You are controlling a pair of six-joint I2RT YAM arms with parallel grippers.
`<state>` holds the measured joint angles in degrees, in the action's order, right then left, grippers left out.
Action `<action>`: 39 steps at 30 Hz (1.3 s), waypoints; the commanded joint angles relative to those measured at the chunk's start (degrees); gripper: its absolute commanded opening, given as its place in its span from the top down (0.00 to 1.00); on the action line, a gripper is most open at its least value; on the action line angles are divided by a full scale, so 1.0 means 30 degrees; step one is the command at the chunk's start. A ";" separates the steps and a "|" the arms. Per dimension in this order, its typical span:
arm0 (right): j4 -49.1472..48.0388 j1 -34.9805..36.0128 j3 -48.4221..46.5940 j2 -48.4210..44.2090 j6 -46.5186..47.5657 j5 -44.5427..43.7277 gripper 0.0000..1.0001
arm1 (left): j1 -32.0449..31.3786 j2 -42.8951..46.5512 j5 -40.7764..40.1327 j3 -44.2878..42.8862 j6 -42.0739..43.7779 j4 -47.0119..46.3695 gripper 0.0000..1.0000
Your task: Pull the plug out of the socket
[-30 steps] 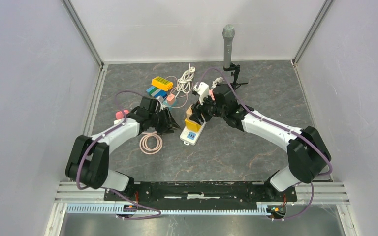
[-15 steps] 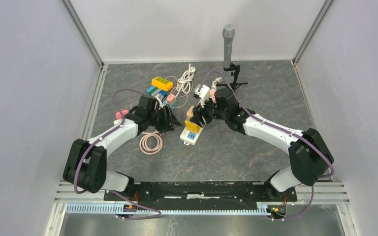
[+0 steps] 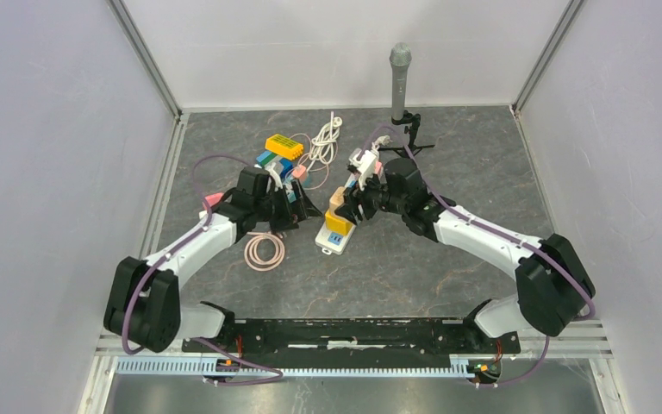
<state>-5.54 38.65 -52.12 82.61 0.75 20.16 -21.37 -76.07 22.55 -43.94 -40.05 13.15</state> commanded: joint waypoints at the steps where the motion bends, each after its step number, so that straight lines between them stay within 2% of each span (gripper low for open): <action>1: -0.1902 -0.0553 -0.0664 -0.1248 -0.2165 0.1250 1.00 | -0.0042 0.1922 -0.0598 0.0153 0.1485 -0.0435 0.00; 7: -0.1164 -0.1610 -0.0941 -0.1141 -0.7096 0.0981 1.00 | -0.0480 0.5392 -0.2039 0.1342 0.3784 -0.0927 0.00; 12: -0.0466 -0.1635 -0.1114 -0.0903 -0.9932 0.1405 1.00 | -0.2672 0.7146 -0.2590 0.2469 0.7314 -0.3075 0.00; 15: -0.0124 -0.1635 -0.1014 -0.0998 -1.0651 0.1571 1.00 | -0.4018 0.6618 -0.2883 0.2485 0.8638 -0.3609 0.00; 20: 0.0016 -0.1635 -0.0620 -0.1242 -1.1495 0.2478 1.00 | -0.6147 0.4992 -0.4899 0.2185 0.9688 -0.4294 0.00; 23: 0.0087 -0.1635 -0.0390 -0.1507 -1.1898 0.2836 1.00 | -0.6988 0.4023 -0.6063 0.1800 1.0076 -0.4294 0.00; 28: 0.0177 -0.1635 -0.0125 -0.1725 -1.2230 0.2865 1.00 | -0.7955 0.3591 -0.6312 0.1906 1.0348 -0.5268 0.02; 35: 0.0347 -0.1635 0.0131 -0.1807 -1.2542 0.3012 1.00 | -0.8259 0.3887 -0.7051 0.2673 0.9548 -0.6549 0.17; 39: 0.0382 -0.1657 0.0089 -0.1949 -1.2603 0.2771 1.00 | -0.8303 0.3722 -0.7162 0.2643 0.9614 -0.6366 0.50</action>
<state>-1.61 33.65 -51.35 79.88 -35.44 27.05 -45.91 -65.43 3.29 -36.23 -12.21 -2.76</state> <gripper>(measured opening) 0.643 0.655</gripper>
